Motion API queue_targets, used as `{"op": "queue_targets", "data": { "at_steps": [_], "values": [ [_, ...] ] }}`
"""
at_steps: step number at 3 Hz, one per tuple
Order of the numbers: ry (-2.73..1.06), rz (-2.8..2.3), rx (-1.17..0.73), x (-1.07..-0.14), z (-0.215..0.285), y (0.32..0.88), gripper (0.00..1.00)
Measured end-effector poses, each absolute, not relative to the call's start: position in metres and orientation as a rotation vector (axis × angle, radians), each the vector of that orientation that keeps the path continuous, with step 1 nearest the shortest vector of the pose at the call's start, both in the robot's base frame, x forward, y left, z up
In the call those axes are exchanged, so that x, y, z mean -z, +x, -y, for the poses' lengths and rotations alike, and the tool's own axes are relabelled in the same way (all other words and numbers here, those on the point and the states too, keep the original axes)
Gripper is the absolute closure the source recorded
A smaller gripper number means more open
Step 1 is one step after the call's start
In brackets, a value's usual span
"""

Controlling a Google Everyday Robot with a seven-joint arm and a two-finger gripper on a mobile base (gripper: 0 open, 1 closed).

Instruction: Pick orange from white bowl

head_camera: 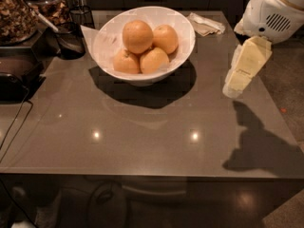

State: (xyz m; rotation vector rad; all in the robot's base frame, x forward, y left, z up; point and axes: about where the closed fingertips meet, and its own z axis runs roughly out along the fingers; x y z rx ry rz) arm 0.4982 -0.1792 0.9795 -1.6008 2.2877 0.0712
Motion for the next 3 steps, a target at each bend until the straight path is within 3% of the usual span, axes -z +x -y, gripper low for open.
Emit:
{"op": "queue_targets", "data": {
  "at_steps": [2,3],
  "values": [
    [-1.522,-2.271,-0.097,-0.977,0.183,0.502,0.0],
    [-1.399,-2.197,-0.235,-0.98,0.18,0.524,0.0]
  ]
}}
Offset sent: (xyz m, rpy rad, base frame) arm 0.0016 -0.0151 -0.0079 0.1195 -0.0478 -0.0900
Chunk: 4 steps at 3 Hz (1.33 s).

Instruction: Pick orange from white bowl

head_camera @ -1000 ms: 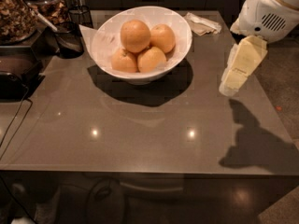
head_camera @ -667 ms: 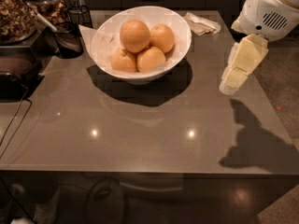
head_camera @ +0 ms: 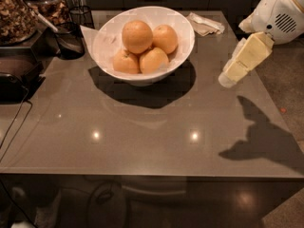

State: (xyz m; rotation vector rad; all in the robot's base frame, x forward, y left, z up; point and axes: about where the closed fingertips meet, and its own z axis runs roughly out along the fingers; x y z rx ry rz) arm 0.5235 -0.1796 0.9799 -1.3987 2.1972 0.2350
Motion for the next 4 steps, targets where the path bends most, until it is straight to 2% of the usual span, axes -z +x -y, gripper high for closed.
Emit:
{"op": "queue_targets", "data": {
  "at_steps": [1,2,4],
  "values": [
    [-1.377,-2.071,-0.36,-1.001,0.158,0.543,0.0],
    [-1.377,-2.071,-0.361,-1.001,0.158,0.544,0.0],
    [-1.471,-1.972,-0.5,-0.993,0.096,0.577,0.0]
  ]
}}
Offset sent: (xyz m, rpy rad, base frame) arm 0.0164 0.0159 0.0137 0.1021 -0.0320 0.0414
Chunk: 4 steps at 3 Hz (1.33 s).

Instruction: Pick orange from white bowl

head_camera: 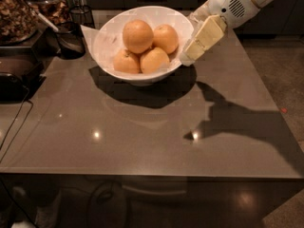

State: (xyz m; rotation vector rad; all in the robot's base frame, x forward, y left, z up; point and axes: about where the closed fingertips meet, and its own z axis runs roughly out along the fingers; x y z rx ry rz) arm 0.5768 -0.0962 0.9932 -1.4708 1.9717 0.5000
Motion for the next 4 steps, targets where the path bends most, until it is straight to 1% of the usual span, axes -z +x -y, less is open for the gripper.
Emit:
{"op": "queue_targets", "data": {
  "at_steps": [1,2,3,4],
  "values": [
    [-1.568,-1.925,-0.531,-0.993,0.062,0.59,0.0],
    [-1.576,-1.917,-0.533,-0.994,0.057,0.591,0.0],
    [-1.506,-1.942,-0.515,-0.986,0.065,0.598,0.0],
    [-1.468,-1.953,-0.5,-0.976,0.062,0.618,0.0]
  ]
}}
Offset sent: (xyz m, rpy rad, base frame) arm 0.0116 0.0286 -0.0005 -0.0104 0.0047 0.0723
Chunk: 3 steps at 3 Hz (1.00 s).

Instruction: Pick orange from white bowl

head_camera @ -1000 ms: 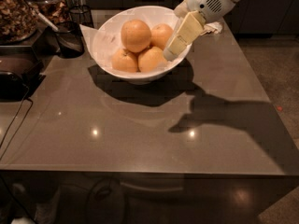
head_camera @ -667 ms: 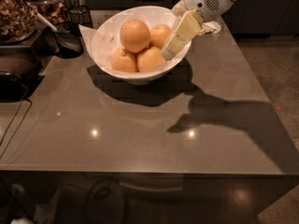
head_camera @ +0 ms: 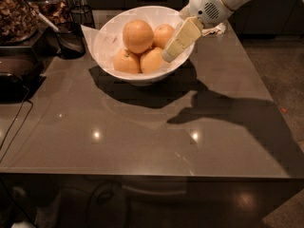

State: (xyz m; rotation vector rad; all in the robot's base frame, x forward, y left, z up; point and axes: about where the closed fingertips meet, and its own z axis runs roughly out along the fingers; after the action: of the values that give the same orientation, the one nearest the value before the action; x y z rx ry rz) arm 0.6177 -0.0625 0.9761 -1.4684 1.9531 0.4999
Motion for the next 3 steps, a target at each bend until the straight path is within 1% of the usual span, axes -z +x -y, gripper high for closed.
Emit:
{"op": "queue_targets", "data": {
  "at_steps": [1,2,3],
  "values": [
    [-1.5,-1.912,-0.493,-0.973,0.043,0.641,0.0],
    [-1.482,-1.917,-0.497,-0.971,0.045,0.641,0.0],
    [-1.455,-1.888,-0.529,-0.975,0.036,0.652,0.0]
  ]
}}
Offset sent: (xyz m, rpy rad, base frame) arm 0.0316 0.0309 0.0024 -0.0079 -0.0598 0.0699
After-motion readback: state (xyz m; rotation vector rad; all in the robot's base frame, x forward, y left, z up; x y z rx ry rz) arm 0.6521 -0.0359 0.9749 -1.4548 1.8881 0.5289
